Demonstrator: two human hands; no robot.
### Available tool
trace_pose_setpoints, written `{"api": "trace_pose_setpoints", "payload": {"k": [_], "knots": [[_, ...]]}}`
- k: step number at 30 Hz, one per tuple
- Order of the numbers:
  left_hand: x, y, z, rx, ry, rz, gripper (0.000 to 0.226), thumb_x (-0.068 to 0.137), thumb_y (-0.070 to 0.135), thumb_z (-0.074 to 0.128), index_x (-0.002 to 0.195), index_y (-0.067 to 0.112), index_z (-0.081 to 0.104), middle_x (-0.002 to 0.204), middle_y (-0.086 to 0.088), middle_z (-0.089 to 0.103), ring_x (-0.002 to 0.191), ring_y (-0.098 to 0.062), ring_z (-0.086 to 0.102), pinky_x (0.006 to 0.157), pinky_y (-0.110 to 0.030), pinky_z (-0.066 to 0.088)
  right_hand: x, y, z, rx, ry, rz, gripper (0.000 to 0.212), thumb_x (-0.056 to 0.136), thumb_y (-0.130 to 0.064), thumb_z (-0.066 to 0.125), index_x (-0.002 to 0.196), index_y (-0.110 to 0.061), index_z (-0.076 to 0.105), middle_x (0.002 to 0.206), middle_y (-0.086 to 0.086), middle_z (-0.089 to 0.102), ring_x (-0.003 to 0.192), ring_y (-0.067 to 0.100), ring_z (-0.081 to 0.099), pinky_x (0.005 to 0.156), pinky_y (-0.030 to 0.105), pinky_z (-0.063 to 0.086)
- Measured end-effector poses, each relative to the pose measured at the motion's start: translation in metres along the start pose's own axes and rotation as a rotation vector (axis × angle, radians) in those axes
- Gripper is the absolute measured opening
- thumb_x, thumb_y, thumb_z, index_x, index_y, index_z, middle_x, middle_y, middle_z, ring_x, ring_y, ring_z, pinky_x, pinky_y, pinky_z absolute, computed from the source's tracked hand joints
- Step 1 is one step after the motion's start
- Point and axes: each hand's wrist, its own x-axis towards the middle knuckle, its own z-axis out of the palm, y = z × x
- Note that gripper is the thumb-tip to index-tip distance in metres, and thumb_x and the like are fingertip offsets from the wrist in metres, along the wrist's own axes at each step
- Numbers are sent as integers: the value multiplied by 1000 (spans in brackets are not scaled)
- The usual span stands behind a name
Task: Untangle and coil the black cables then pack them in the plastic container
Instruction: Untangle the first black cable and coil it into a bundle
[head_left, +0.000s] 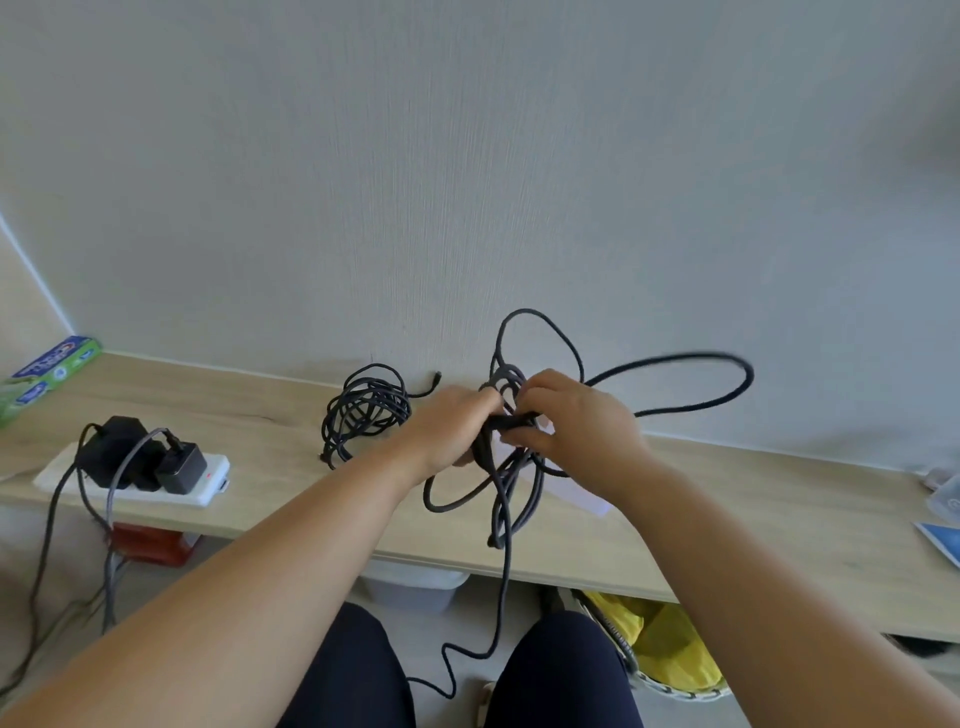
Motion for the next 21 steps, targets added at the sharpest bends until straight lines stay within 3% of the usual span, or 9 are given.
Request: {"api": "trace_pose_setpoints", "payload": {"k": [4,7,11,15,18,21], "knots": [[2,-2,-5,102,79,48,43,94,29,36,76,-2,61,57,-3,58,54,-14,51,51,-16,40,-3,10,9,248,-56,94,15,95,-35,52,87,-21,51,78,-7,51,69,14,48,58,24,35],[2,-2,-8,129,87,79,51,97,31,34,90,-5,69,81,-5,74,77,-21,63,69,-26,45,-5,13,13,451,-39,143,10,96,-25,52,86,-21,52,85,2,62,73,12,60,66,29,47],[3,-2,-7,335,175,140,55,95,45,33,85,7,71,78,-5,68,79,-29,62,68,-29,42,-1,17,16,616,48,271,14,96,-24,51,82,-25,51,87,-2,65,81,10,67,74,38,56],[1,-1,-8,257,128,97,41,100,37,38,92,15,72,86,8,69,76,4,57,63,-8,36,3,18,20,556,83,316,11,98,-25,47,89,-21,53,91,4,66,83,16,67,77,46,55],[6,-2,0,237,184,95,41,100,38,35,81,21,66,81,6,64,79,-8,58,66,-17,38,7,13,20,414,39,327,19,99,-28,42,100,-13,53,95,8,65,85,24,65,75,45,54],[13,-6,8,308,252,53,39,101,33,31,74,21,57,79,-2,60,79,-22,57,67,-30,38,11,10,13,76,-103,298,22,100,-27,41,108,-13,55,107,6,61,91,26,60,72,36,48]]}}
